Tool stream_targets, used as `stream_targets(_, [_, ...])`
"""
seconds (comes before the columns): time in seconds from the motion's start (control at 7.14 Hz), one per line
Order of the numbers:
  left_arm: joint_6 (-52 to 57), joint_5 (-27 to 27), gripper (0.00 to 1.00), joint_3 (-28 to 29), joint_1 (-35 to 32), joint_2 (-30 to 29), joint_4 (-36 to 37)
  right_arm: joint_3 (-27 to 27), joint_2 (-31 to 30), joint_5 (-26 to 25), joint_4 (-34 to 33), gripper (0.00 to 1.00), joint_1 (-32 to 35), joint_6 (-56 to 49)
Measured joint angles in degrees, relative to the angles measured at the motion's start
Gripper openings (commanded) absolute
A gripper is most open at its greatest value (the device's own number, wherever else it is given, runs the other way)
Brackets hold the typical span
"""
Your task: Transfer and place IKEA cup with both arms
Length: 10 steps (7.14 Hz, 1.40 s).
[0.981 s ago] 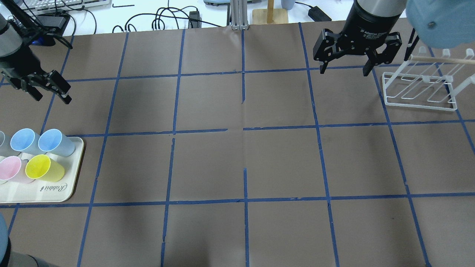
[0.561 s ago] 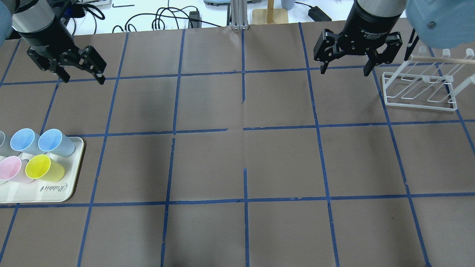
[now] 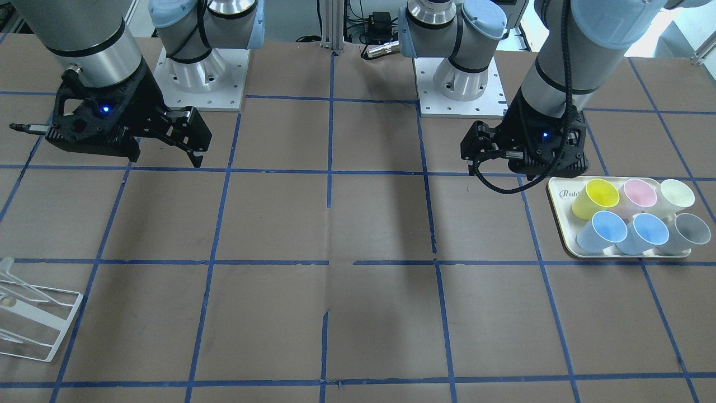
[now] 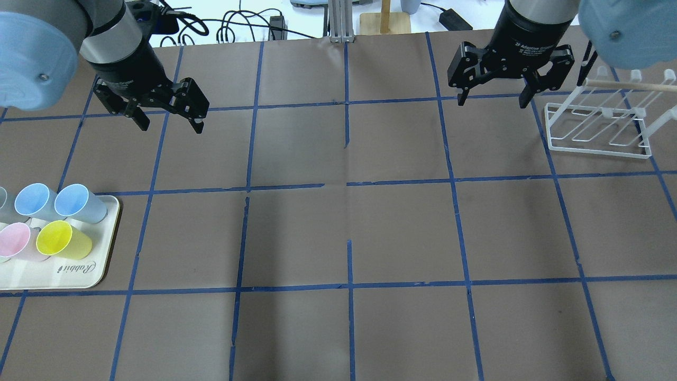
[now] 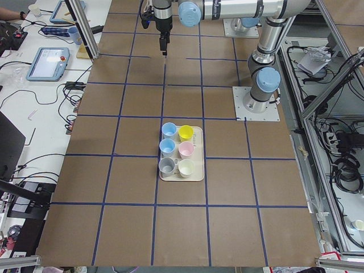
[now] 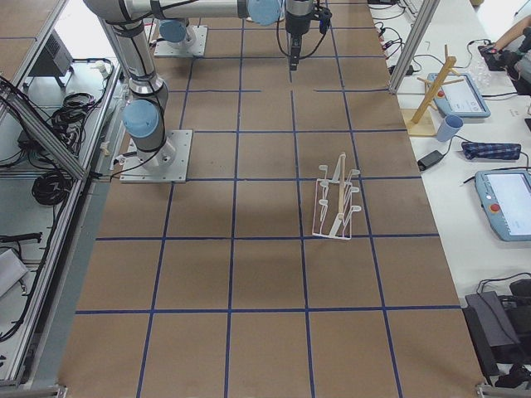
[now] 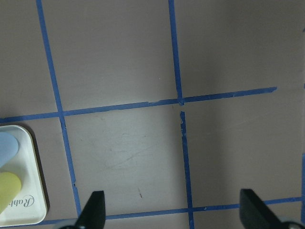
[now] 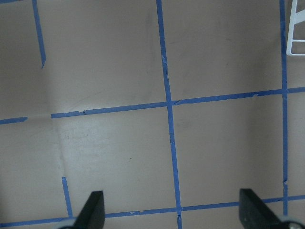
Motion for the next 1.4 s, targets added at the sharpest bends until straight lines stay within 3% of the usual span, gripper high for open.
stream_targets(1.4, [-0.8, -0.9, 1.00, -1.0, -0.4, 3.5, -3.2, -0.1, 0.0, 0.0, 0.0, 1.00, 0.0, 0.0])
